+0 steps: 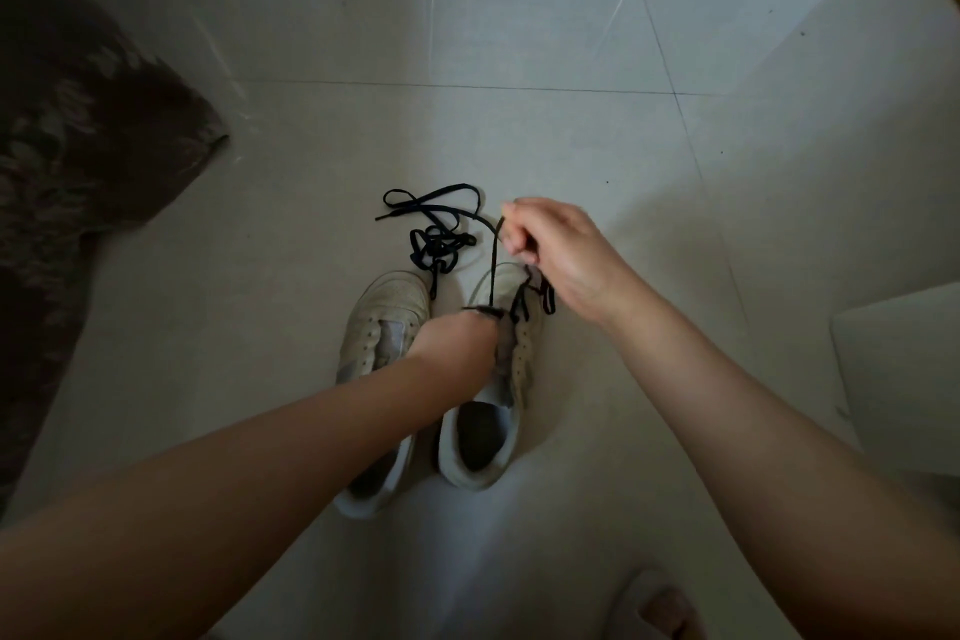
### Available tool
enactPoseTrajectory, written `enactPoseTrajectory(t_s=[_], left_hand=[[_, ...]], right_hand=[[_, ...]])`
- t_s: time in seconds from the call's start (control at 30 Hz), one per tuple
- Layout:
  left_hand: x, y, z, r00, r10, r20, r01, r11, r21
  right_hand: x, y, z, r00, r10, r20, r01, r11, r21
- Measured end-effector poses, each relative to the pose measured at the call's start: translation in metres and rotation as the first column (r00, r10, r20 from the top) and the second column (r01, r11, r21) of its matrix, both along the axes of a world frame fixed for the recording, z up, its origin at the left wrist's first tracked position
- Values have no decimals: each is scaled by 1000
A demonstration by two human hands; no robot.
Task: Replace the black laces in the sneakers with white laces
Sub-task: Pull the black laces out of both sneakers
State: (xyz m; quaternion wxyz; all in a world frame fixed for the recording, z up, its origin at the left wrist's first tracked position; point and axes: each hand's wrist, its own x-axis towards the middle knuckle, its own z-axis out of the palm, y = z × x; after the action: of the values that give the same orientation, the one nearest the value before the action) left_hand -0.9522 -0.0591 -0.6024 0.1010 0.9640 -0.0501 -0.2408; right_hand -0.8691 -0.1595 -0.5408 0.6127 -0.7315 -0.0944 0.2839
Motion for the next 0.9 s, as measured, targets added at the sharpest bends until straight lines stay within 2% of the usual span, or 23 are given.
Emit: enactPoseTrajectory(t_s=[0.03, 0.1, 0.13, 0.17, 0.2, 0.23, 0.27, 0.3, 0.33, 0.37, 0.43, 0.5, 0.6, 0.67, 0.73, 0.77, 0.8, 0.87, 0.9], left_hand=[[-1, 2, -1, 1000, 16, -19, -16, 1000, -13], [-4, 4, -1, 999, 25, -26, -25, 999, -27], [-6, 4, -2, 999, 26, -22, -27, 999, -39], [-8, 4, -2, 999, 28, -19, -29, 998, -53], [-9, 4, -1, 999, 34, -21, -36, 997, -64], [-9, 5, 0, 999, 46, -22, -47, 996, -76], [-9, 5, -1, 998, 58, -19, -60, 994, -89], [-9, 6, 0, 998, 65, -14, -66, 993, -98], [-9, 5, -1, 998, 65, -7, -65, 992, -106], [-10, 4, 0, 998, 57, 1, -57, 993, -107], [-10, 2, 1, 999, 49, 10, -47, 994, -97], [-10, 2, 0, 999, 46, 7, -46, 995, -93], [-10, 4, 0, 1000, 24, 10, -23, 996, -85], [-10, 4, -1, 1000, 28, 10, -28, 997, -71], [-10, 3, -1, 1000, 27, 7, -27, 998, -50], [-10, 3, -1, 1000, 16, 0, -16, 999, -40], [-11, 2, -1, 1000, 1, -7, -1, 999, -33], [-12, 2, -1, 1000, -27, -11, 27, 999, -20], [-12, 2, 0, 999, -29, -16, 29, 999, -14]], right_hand=[[5, 0, 2, 999, -46, 29, 47, 998, -40], [12, -3, -5, 990, -45, 136, 83, 952, -295], [17, -7, -13, 981, 48, 190, 59, 853, -518], [18, -11, -22, 957, 193, 219, 36, 665, -746], [16, -15, -28, 918, 331, 220, 44, 464, -885], [11, -16, -35, 878, 423, 226, 62, 367, -928], [6, -14, -38, 842, 474, 256, 60, 391, -919], [-1, -10, -40, 806, 508, 303, 28, 478, -878], [-6, -4, -41, 764, 550, 337, -43, 565, -824], [-11, 1, -41, 708, 625, 327, -142, 580, -802], [-17, 7, -45, 573, 781, 250, -284, 475, -833], [-14, 7, -49, 493, 855, 163, -306, 345, -887], [-10, 7, -52, 455, 875, 164, -243, 299, -923], [-8, 8, -54, 483, 867, 126, -193, 246, -950], [-7, 10, -54, 538, 842, 25, -178, 142, -974], [-7, 10, -54, 578, 816, -8, -222, 149, -964], [-6, 10, -52, 626, 780, -8, -290, 223, -931], [-3, 7, -46, 752, 656, 71, -361, 499, -788], [0, 6, -41, 824, 555, 111, -327, 627, -707]])
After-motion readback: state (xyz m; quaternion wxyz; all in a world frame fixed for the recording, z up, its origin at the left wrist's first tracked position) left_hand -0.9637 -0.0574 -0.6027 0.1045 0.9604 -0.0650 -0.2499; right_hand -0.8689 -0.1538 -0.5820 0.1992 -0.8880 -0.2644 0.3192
